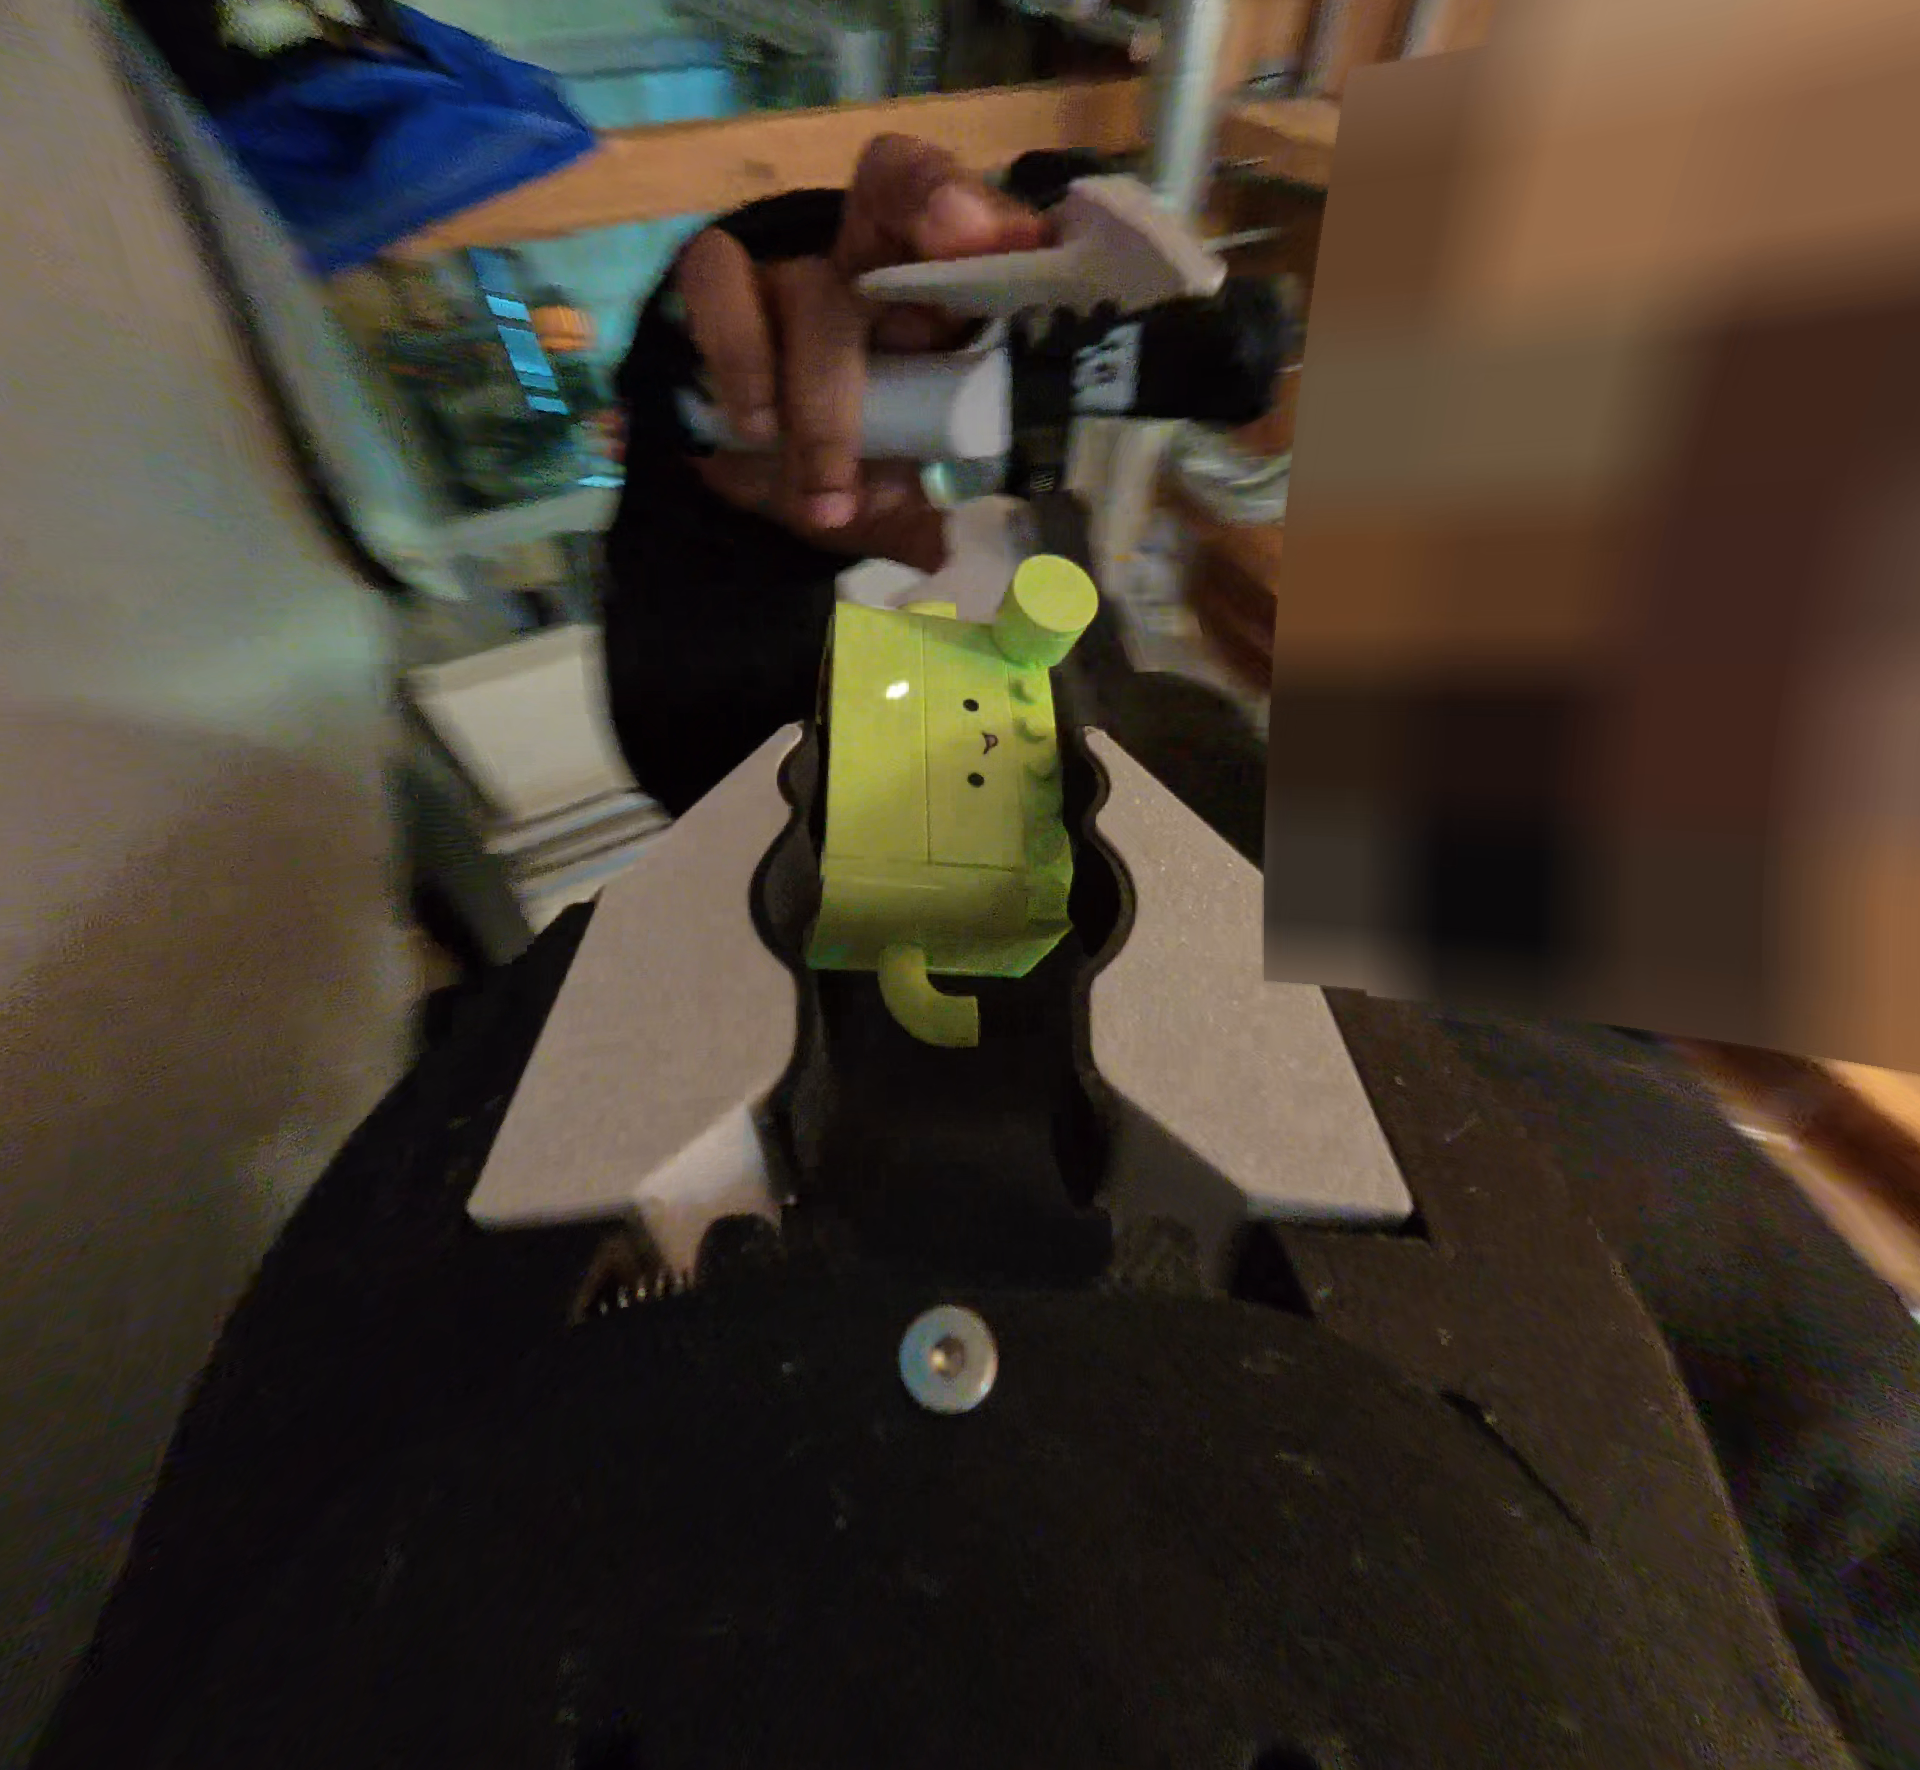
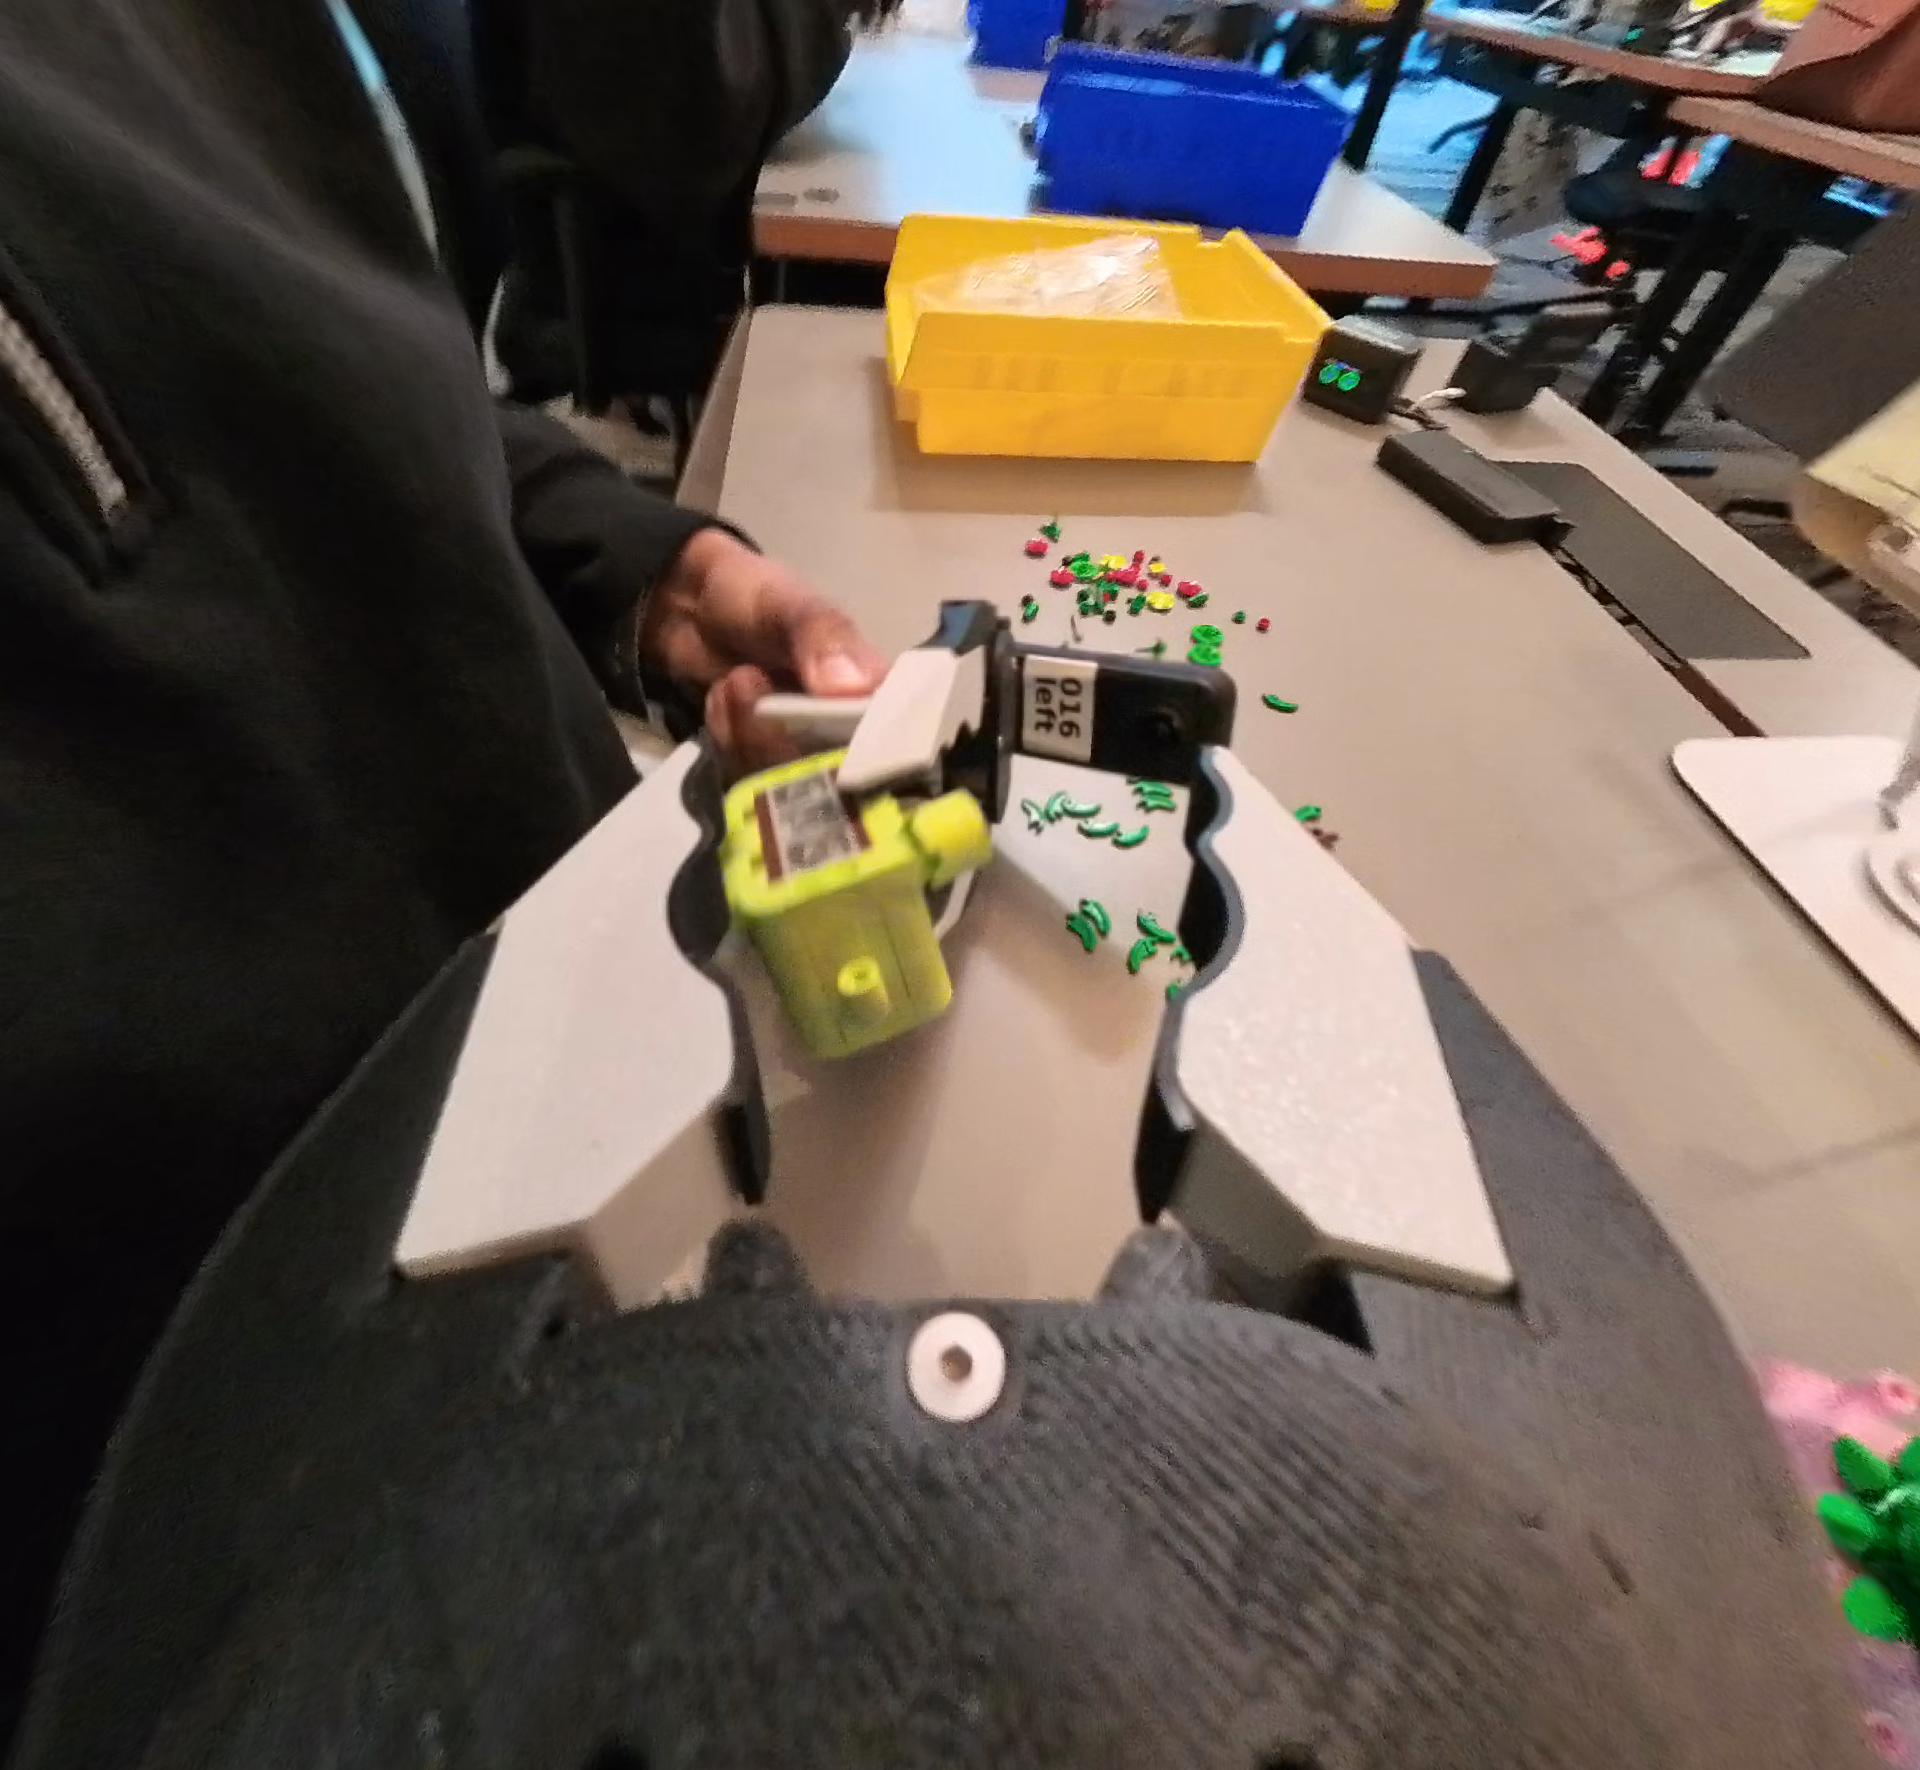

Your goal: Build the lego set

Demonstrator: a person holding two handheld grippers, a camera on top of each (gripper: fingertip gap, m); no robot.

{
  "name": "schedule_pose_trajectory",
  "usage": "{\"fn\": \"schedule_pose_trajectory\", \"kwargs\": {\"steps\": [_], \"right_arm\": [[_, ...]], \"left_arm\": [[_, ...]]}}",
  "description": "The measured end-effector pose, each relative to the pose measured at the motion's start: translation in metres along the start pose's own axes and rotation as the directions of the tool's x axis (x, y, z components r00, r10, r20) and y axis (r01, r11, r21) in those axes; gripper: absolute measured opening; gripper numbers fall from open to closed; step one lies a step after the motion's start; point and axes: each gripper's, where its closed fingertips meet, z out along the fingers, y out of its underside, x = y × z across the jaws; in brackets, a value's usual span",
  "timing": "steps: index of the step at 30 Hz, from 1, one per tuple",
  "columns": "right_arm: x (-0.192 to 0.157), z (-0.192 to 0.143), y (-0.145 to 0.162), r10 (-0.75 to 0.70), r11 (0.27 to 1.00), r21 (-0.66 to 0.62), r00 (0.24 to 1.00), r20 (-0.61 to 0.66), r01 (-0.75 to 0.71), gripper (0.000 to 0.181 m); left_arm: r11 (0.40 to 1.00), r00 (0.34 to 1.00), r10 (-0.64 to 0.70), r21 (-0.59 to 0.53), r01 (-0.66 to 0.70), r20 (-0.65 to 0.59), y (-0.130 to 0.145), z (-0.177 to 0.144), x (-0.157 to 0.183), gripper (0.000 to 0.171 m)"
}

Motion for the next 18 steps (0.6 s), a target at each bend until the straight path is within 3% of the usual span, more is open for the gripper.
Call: {"fn": "schedule_pose_trajectory", "kwargs": {"steps": [3,5,7,9,12,14,16,18], "right_arm": [[0.019,-0.015,0.001,0.149,0.985,0.096,0.987,-0.068,-0.142,0.083],[0.032,-0.022,0.011,0.241,0.965,0.137,0.962,-0.129,-0.223,0.076],[0.04,-0.024,0.025,0.308,0.945,0.17,0.935,-0.175,-0.279,0.069],[0.044,-0.022,0.039,0.35,0.93,0.195,0.911,-0.219,-0.31,0.059],[0.049,-0.015,0.065,0.373,0.925,0.198,0.875,-0.308,-0.325,0.049],[0.05,-0.009,0.085,0.361,0.932,0.166,0.854,-0.375,-0.321,0.044],[0.047,-0.004,0.103,0.335,0.942,0.122,0.837,-0.432,-0.314,0.044],[0.044,-0.001,0.114,0.299,0.952,0.084,0.83,-0.472,-0.295,0.044]], "left_arm": [[0.981,0.944,0.187,-0.008,-0.192,0.272,-0.009,-0.013,-0.024,0.044],[0.944,0.856,0.307,-0.02,-0.329,0.416,-0.021,-0.024,-0.032,0.044],[0.87,0.69,0.442,-0.087,-0.485,0.573,-0.034,-0.039,-0.042,0.044],[0.775,0.471,0.552,-0.213,-0.595,0.688,-0.046,-0.053,-0.051,0.044],[0.621,0.145,0.668,-0.439,-0.649,0.73,-0.057,-0.067,-0.061,0.044],[0.53,-0.026,0.716,-0.568,-0.63,0.697,-0.06,-0.07,-0.066,0.044],[0.479,-0.134,0.741,-0.658,-0.581,0.658,-0.061,-0.071,-0.074,0.044],[0.464,-0.15,0.758,-0.687,-0.559,0.635,-0.059,-0.068,-0.081,0.044]]}}
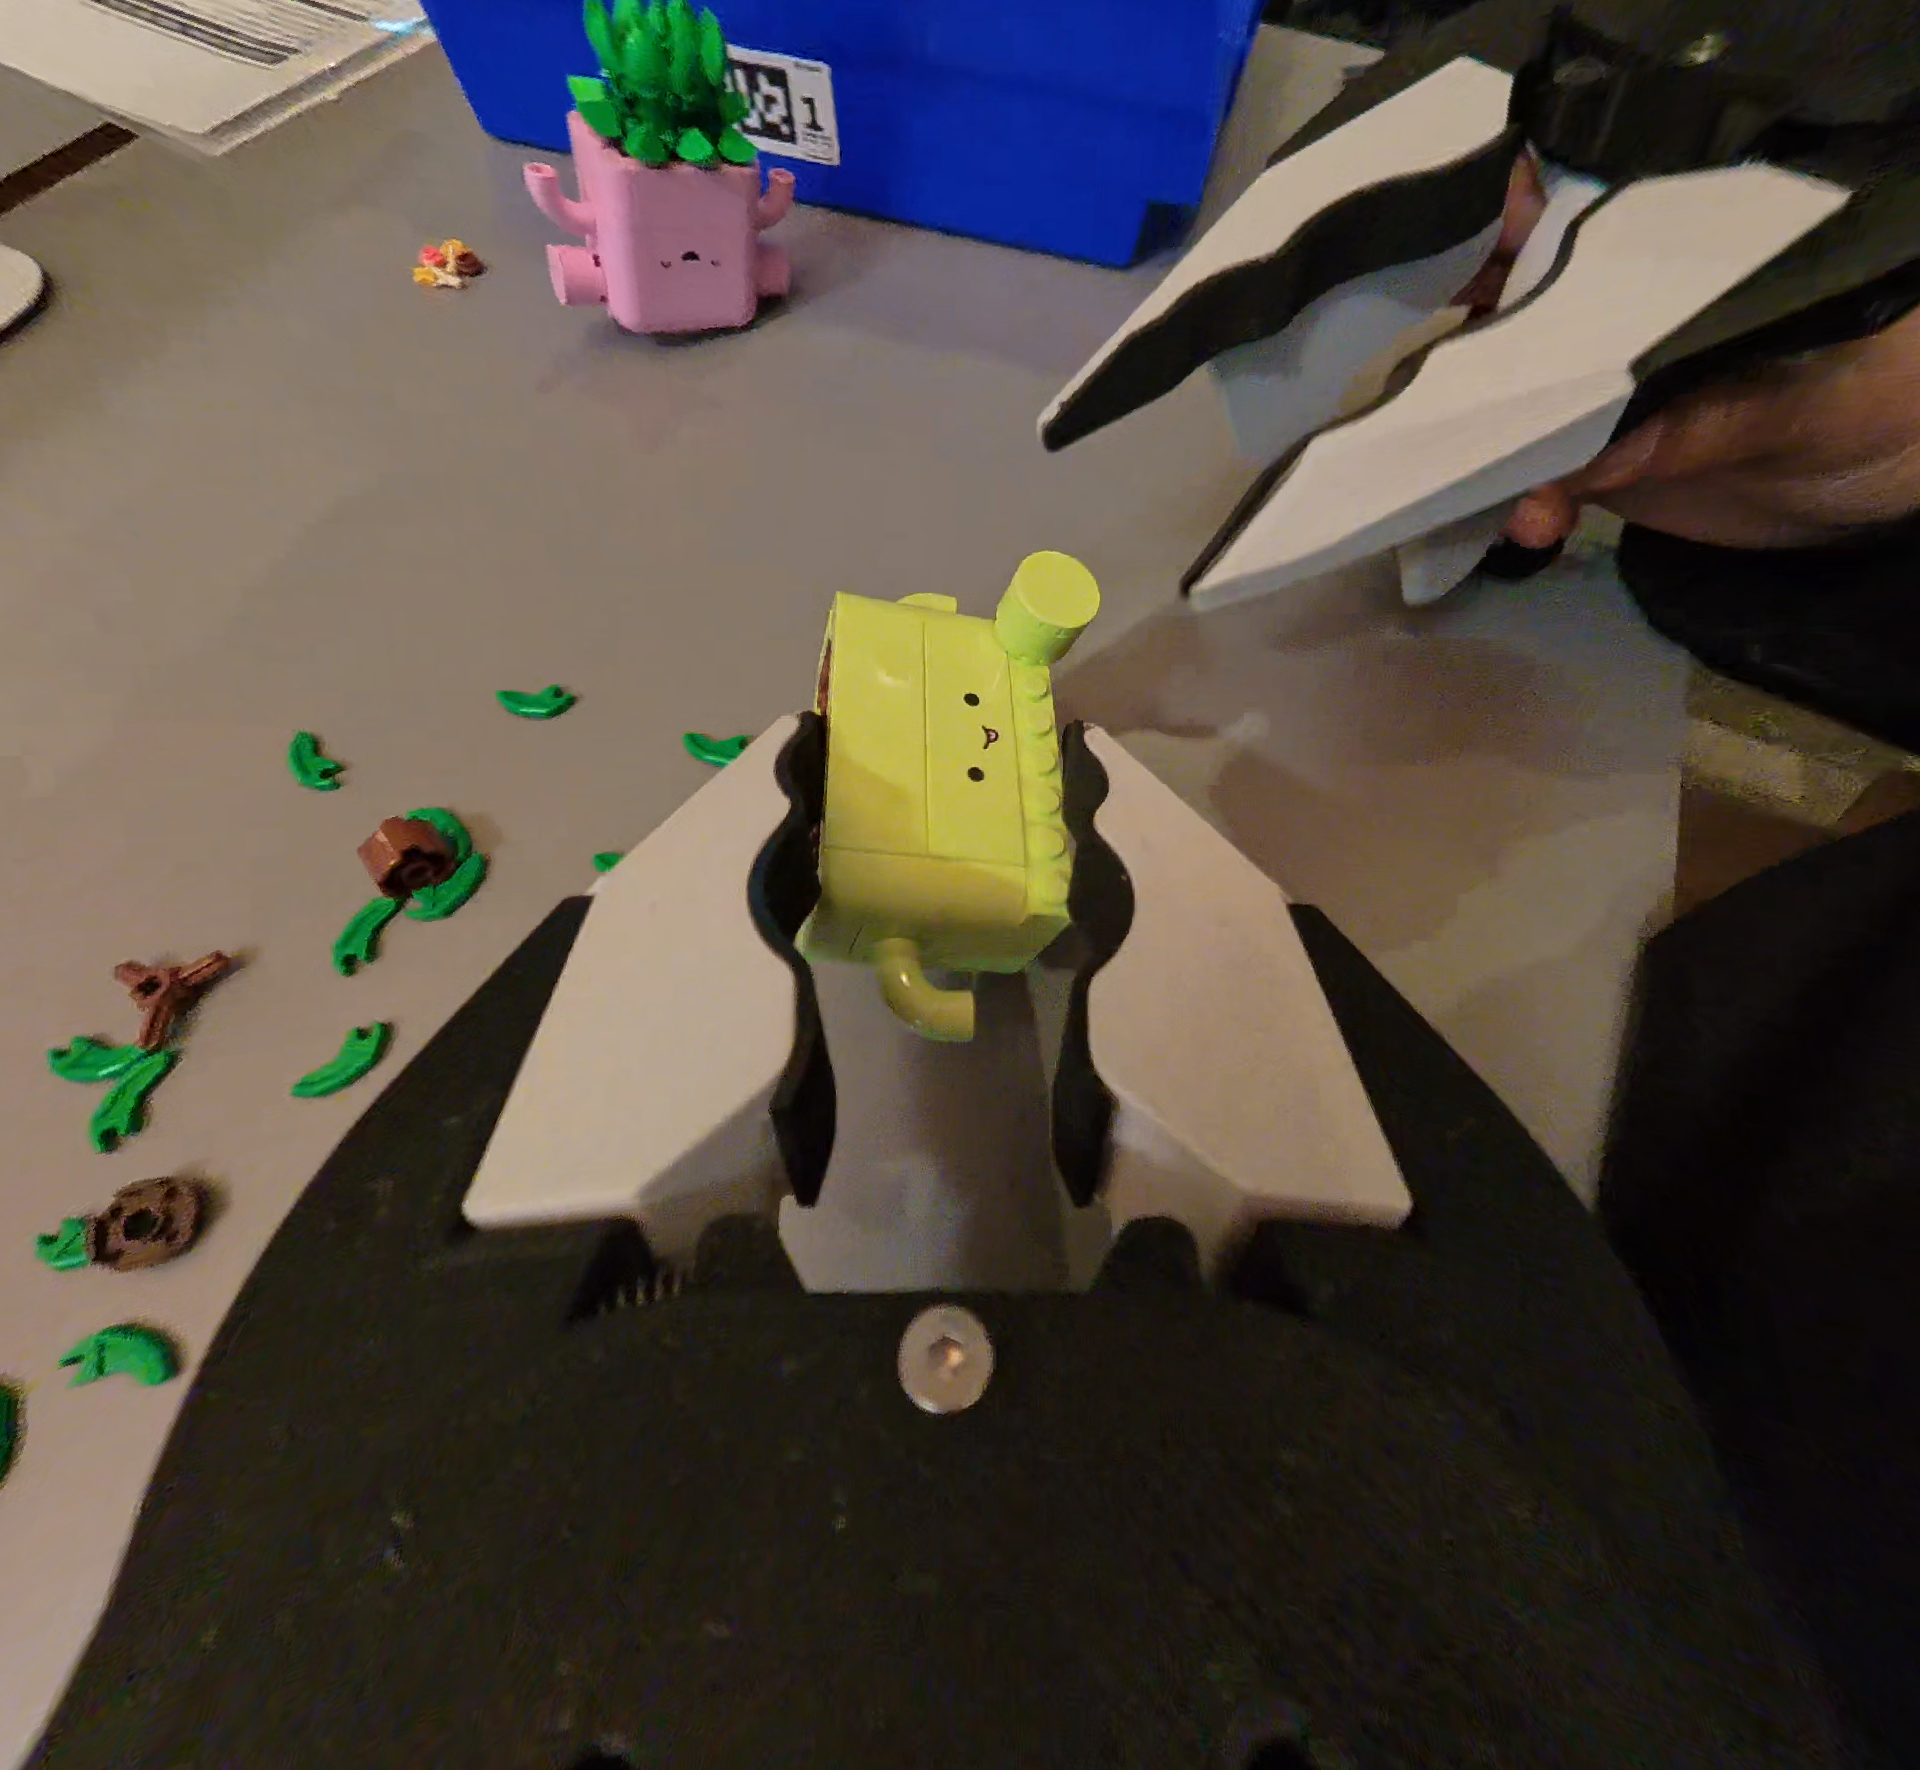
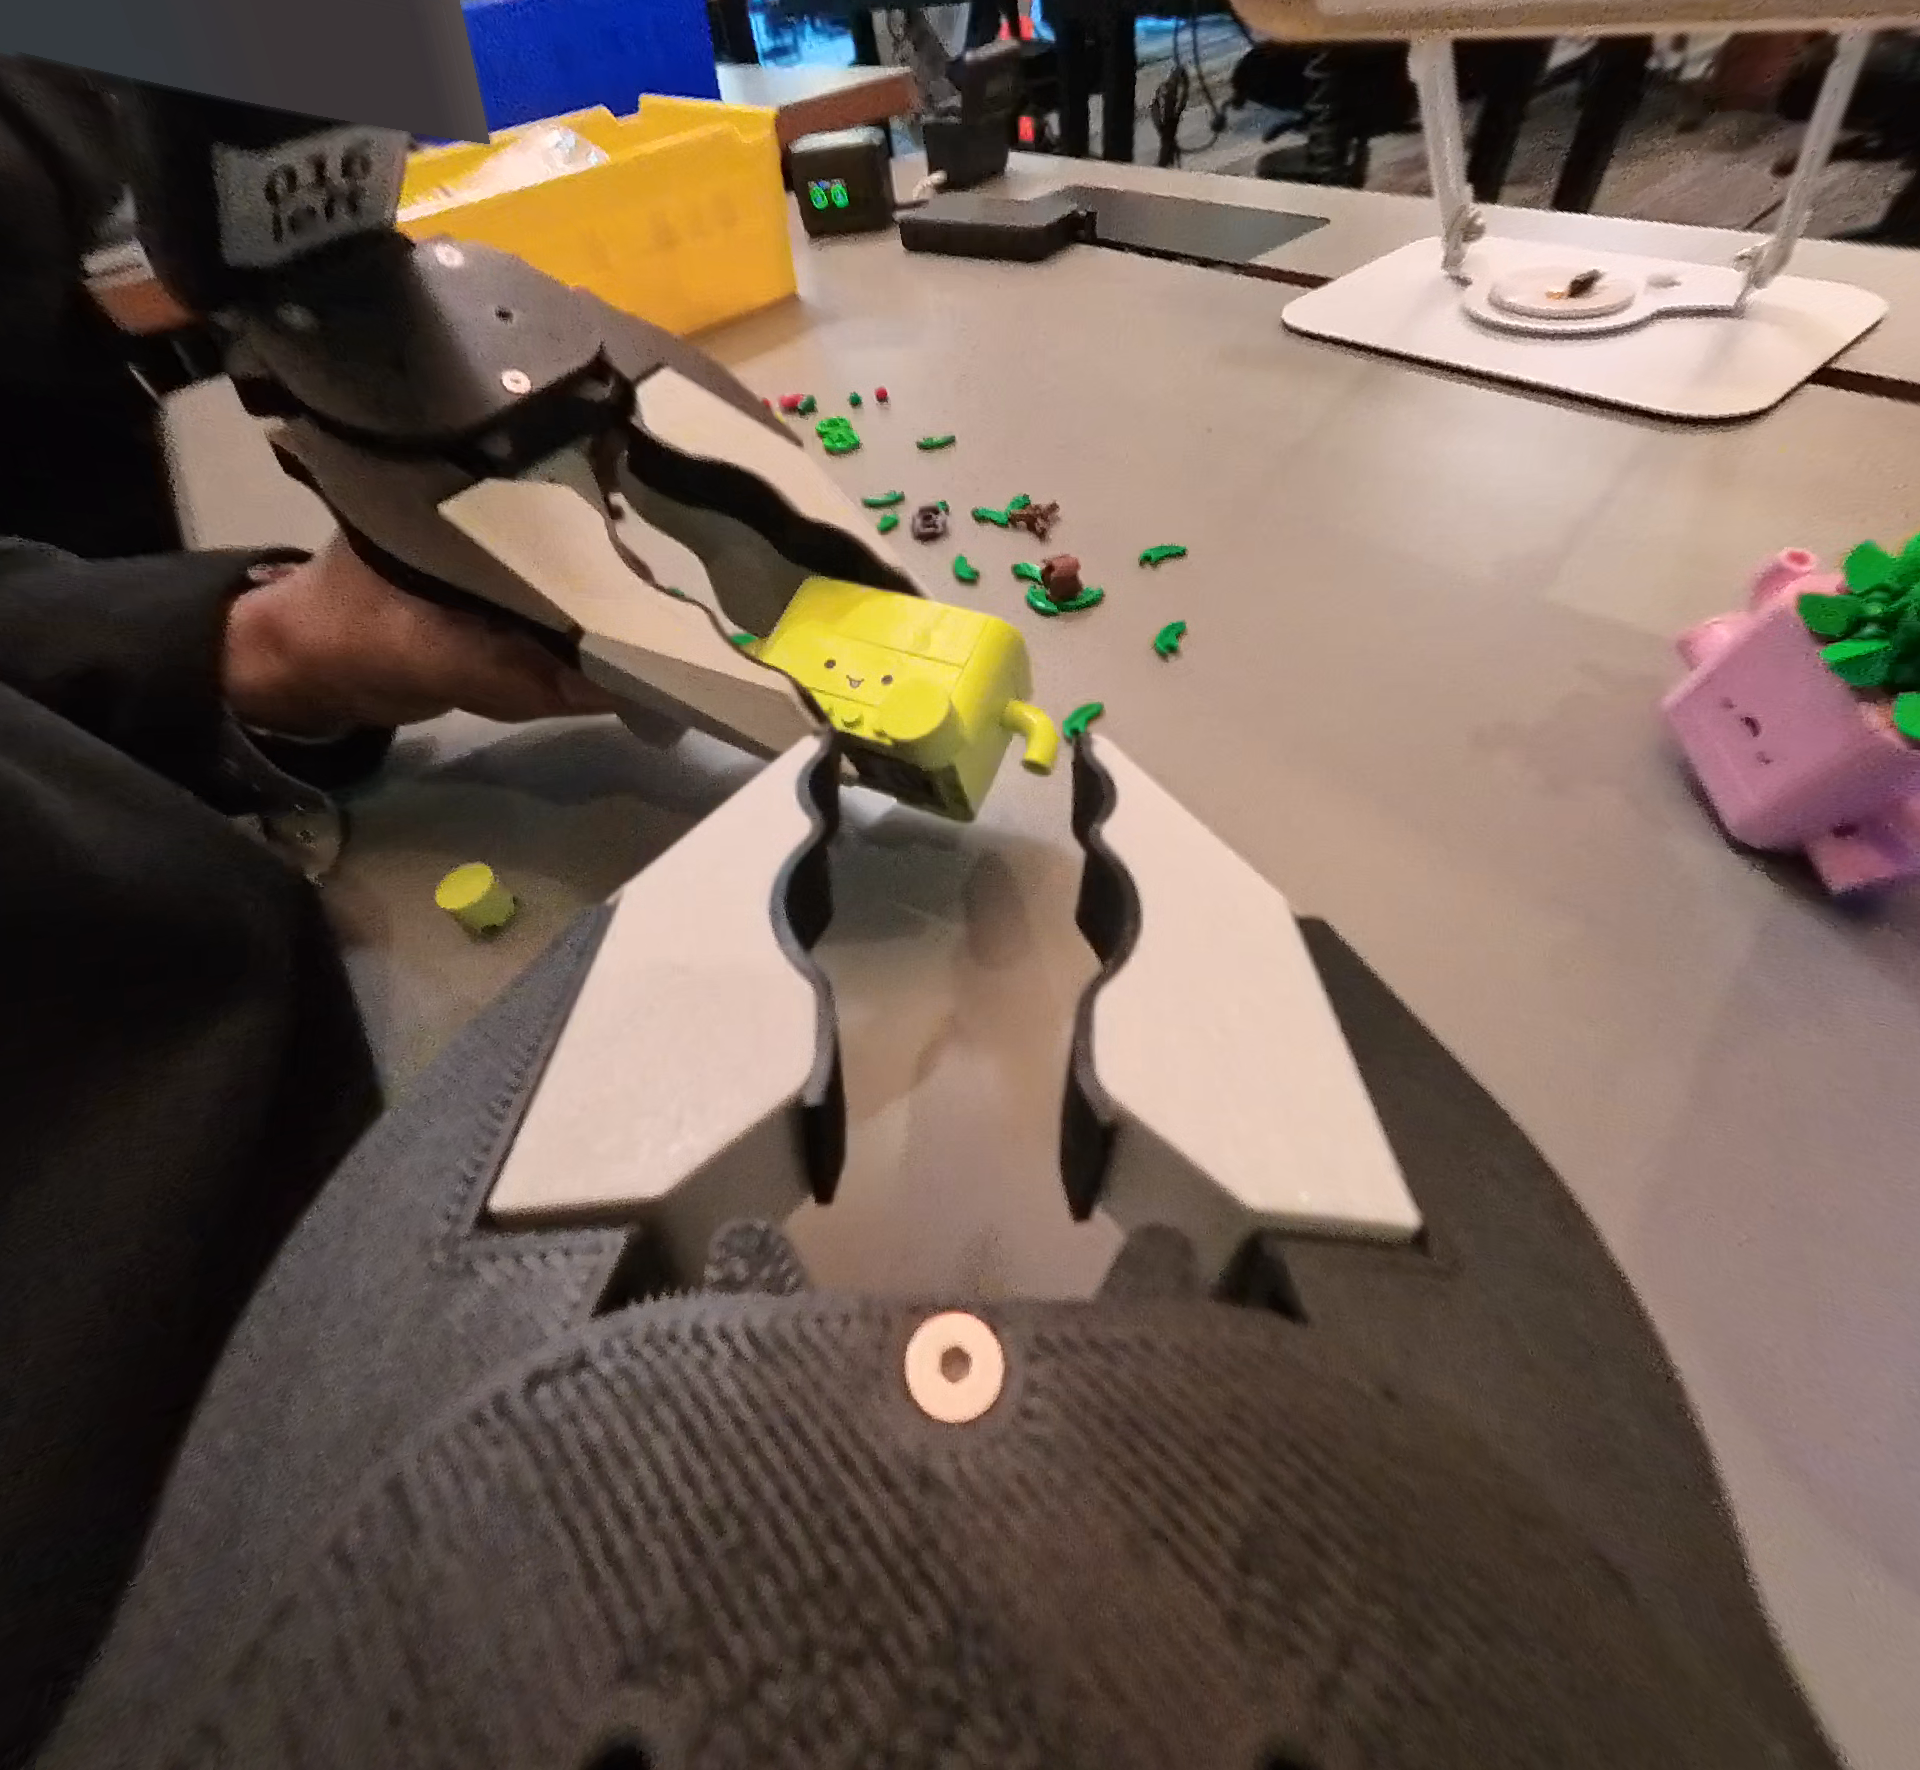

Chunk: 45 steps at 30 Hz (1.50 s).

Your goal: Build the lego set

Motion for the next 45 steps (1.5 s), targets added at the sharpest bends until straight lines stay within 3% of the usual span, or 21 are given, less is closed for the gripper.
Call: {"fn": "schedule_pose_trajectory", "kwargs": {"steps": [4,9,14,24,36,45], "right_arm": [[0.002,-0.005,-0.003,-0.031,0.999,0.038,0.998,-0.046,0.033,0.044],[0.014,-0.011,-0.01,0.055,0.994,0.098,0.996,-0.065,-0.049,0.047],[0.042,-0.014,-0.007,0.175,0.981,0.114,0.967,-0.183,-0.156,0.047],[0.051,-0.007,0.002,0.283,0.959,0.072,0.947,-0.154,-0.275,0.04],[0.051,0.008,0.003,0.248,0.969,0.025,0.956,-0.154,-0.248,0.033],[0.051,0.002,-0.008,0.259,0.963,0.106,0.957,-0.128,-0.246,0.022]], "left_arm": [[0.998,0.996,-0.055,0.008,0.056,-0.069,0.0,0.008,0.006,0.044],[0.999,0.995,-0.043,0.004,0.043,-0.095,0.0,0.016,0.004,0.045],[0.999,0.992,-0.041,-0.016,0.039,-0.117,-0.002,0.027,-0.002,0.044],[0.995,0.987,-0.089,-0.049,0.084,-0.132,0.001,0.033,-0.009,0.044],[0.994,0.986,-0.093,-0.073,0.083,-0.142,0.004,0.035,-0.006,0.045],[0.995,0.986,-0.084,-0.074,0.074,-0.141,0.004,0.035,-0.005,0.045]]}}
